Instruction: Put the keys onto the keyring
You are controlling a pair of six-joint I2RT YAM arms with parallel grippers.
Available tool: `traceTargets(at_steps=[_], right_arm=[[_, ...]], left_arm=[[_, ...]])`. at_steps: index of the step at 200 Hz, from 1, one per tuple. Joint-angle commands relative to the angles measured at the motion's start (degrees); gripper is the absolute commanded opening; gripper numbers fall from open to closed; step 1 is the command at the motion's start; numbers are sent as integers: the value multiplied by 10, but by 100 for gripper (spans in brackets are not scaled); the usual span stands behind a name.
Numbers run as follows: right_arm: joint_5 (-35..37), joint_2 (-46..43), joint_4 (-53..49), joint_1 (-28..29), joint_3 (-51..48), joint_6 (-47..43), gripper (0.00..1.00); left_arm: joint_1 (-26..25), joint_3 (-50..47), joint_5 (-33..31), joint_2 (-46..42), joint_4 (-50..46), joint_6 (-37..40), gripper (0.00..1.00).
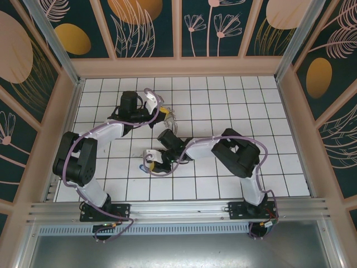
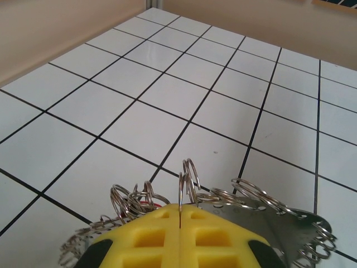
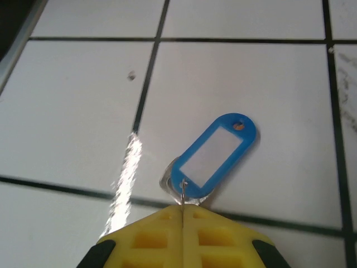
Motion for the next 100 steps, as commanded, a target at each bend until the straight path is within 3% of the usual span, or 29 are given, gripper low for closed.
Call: traceTargets(at_steps=[1,52,100], right_arm=[[22,-74,64,-9,-64,61,0],[174,-281,208,-52,-293,260,0],[274,-417,147,-142,-371,379,0]], left_arm=[[4,10,26,-14,8,14,0],[3,-5,40,-24,16,18,0],[-4,-33,53,-45,20,28,0]])
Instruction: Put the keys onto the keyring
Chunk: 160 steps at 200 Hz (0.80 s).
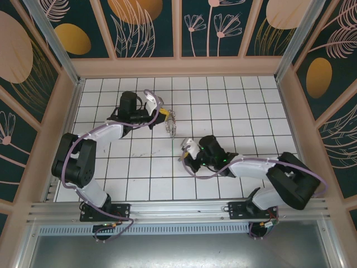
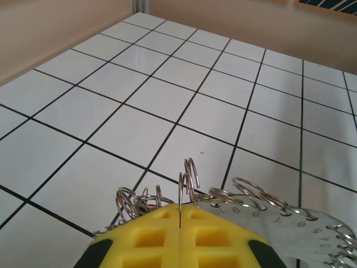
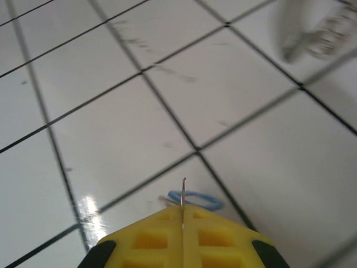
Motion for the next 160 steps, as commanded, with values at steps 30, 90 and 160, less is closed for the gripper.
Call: traceTargets(at_steps=[30,90,160], right_arm=[[69,-90,-54,-125,-30,153,0],[-40,-50,-245,-248,83,220,0],[-37,-79,-458,-243,130,286,0]], left_arm=[[-13,-30,33,-42,10,21,0],[-33,-53,40,-80,-22,38,0],[-47,-44,54,-96,-81,81,0]])
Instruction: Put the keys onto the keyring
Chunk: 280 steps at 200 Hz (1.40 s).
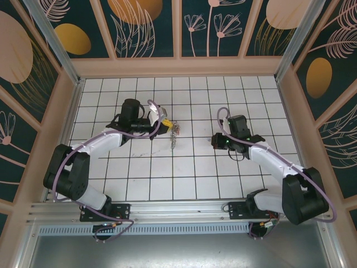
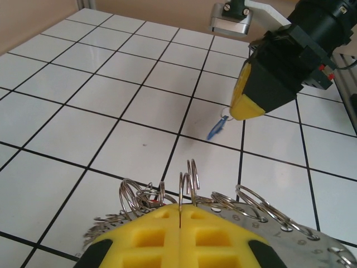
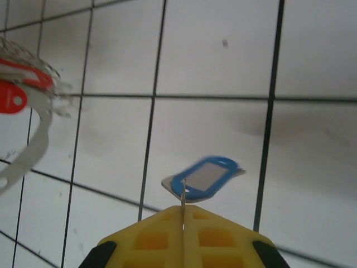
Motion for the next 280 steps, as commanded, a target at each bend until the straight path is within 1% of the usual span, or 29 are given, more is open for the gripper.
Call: traceTargets(at_steps=[1,19,55,90,110,124,134,150,165,178,192,214,260,280], right_arm=[[-17,-3,-100,3,10,29,0],[-11,42,-116,3,31,12,0],[6,157,-108,-2,96,-36,0],[0,246,-106,-7,162,-68,0],[-15,272,-98,-11,180,-79,0],[-3,292,-110,-15,195,-83,1],[6,298,-114,-15,199,-87,5],[9,298,-106,-18,199,-89,6],[15,293,-100,-18,202,-84,14],[19,284,-92,-20,200,-79,16],[21,276,-84,-24,198,-71,22],[27,267,-77,-27,197,-63,23],[29,278,-67,-29,200,-55,23],[24,282,-63,-28,201,-54,22]], left_arm=[[-3,7,30,-19,-21,33,0],[-6,12,41,-18,-37,52,0],[-21,20,67,-11,-75,87,0],[-40,17,66,-5,-78,82,0],[-49,13,66,-3,-70,73,0],[-53,12,68,1,-70,71,0],[-55,12,68,2,-71,69,0],[-57,7,68,2,-67,68,0],[-56,5,67,3,-68,68,0],[-56,5,68,5,-69,68,0],[-56,2,69,5,-68,68,0],[-57,1,72,6,-67,68,0],[-58,4,75,13,-65,68,0],[-57,4,75,14,-64,68,0]])
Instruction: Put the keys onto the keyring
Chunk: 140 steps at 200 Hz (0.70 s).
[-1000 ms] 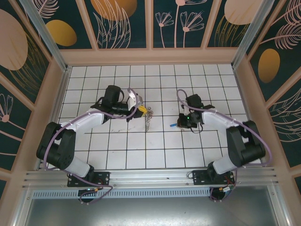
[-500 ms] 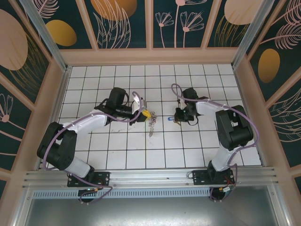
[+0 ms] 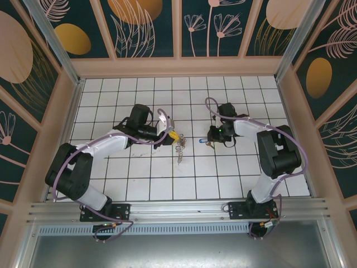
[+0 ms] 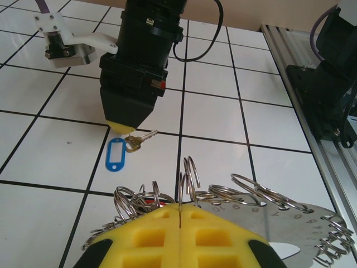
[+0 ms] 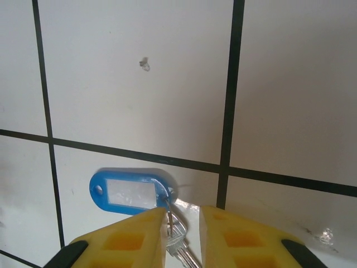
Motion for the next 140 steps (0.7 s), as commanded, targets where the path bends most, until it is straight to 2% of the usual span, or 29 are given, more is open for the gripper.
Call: traceTargets(at_steps=[1,69,140], right_arm=[[3,-7,8,-3,15,10,22],[-26,6,8,-2,19,8,16],[-25,28,-1,-2,30,9,15]], left_arm=[[-3,3,30,4,9,5,0],[-3,4,31,10,10,4,0],[-3,6,30,13,13,2,0]])
